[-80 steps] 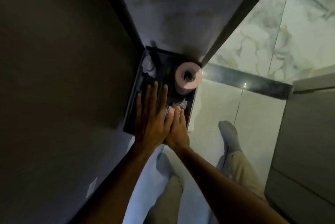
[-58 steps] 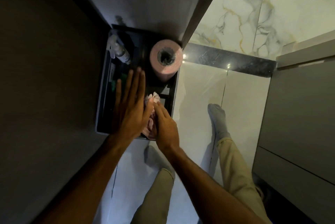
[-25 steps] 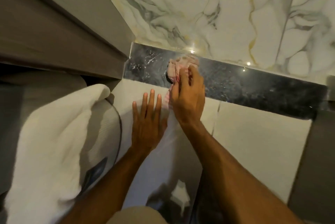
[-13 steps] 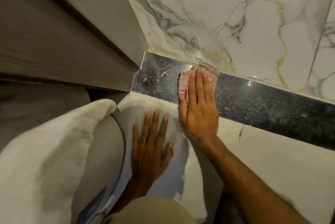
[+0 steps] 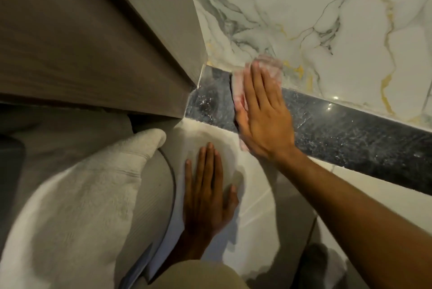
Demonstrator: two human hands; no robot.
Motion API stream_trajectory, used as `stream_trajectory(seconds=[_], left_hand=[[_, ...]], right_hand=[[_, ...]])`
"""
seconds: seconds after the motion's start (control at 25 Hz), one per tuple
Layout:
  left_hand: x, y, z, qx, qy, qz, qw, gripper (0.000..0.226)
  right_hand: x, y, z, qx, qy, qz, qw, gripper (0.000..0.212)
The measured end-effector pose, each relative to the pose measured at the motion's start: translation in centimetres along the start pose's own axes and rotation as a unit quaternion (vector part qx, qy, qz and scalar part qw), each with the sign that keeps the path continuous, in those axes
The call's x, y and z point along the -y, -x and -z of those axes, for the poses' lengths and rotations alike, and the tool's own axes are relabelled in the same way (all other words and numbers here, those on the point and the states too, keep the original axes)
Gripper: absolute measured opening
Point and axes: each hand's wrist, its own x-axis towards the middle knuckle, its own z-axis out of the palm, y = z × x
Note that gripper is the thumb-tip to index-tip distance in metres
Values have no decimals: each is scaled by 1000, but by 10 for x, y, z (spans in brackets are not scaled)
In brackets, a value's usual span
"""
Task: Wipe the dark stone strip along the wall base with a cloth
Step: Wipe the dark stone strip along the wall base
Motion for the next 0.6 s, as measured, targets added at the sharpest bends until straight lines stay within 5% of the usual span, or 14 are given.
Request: stream_trajectory(seconds=[0.08, 0.24, 0.32, 0.44, 0.6], left_hand=[[0, 0, -3, -14, -7, 17, 1000, 79], [-2, 4, 0, -15, 4, 44, 999, 77], [-3, 4, 1, -7, -2, 42, 999, 78], [-2, 1, -3, -17, -35, 49, 998, 81], [-2, 1, -4, -20, -20, 66, 997, 83]], right_hand=[[35, -26, -5, 26, -7, 8, 1000, 71], [-7, 36, -9, 68, 17, 287, 955, 69], [-37, 37, 0, 63, 33, 263, 962, 70], [9, -6, 1, 29, 4, 87, 996, 69], [30, 11, -9, 98, -7, 280, 955, 69]])
